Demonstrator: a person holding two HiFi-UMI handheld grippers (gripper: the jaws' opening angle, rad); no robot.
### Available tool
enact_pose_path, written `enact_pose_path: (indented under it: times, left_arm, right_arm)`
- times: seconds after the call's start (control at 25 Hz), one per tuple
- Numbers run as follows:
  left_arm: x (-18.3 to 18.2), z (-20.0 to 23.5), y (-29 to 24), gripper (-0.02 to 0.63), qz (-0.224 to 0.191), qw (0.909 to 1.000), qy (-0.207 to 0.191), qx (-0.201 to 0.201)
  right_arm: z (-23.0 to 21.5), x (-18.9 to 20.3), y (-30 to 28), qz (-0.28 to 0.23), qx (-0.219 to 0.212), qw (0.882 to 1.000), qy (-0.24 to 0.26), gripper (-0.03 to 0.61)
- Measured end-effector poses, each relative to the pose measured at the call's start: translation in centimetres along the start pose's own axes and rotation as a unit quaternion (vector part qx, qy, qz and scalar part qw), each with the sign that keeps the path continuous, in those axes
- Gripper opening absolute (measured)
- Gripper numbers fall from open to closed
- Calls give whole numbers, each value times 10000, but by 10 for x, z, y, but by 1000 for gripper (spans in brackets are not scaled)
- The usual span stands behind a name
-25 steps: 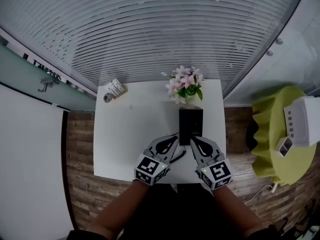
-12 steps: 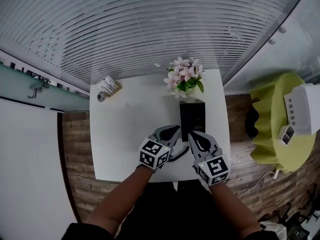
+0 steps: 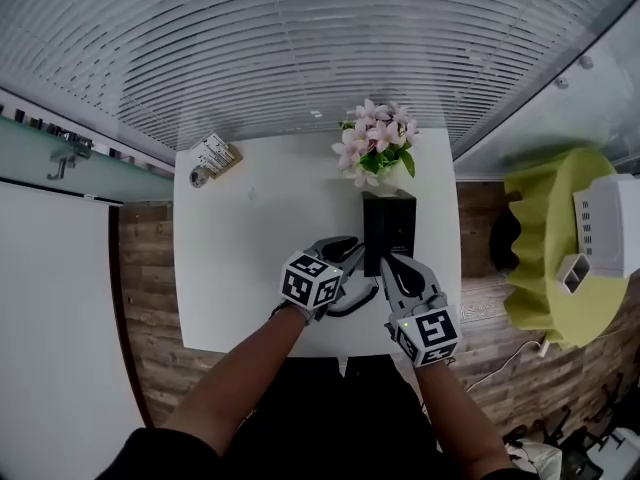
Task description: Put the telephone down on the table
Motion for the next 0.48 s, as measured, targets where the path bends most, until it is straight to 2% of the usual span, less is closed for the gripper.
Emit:
enact_pose_path:
  times: [0.32, 0.48]
  left_arm:
    - [9, 1, -29, 158, 366, 9987, 344, 106]
    - [7, 0, -39, 166, 382, 9982, 433, 158]
  right_arm:
    - [-8, 13, 13, 80, 4, 9997, -225, 23]
    - [-11, 16, 17, 121, -93, 9995, -290, 23]
Point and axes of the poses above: the fingertips, and each gripper's own axes: y backward along the fingers, z to its left, x out of its underside, the point moved 5 cm from there along y, backward along the fingers, and after that the axes turned 14 degrees about -x, right-handed, at the moved point
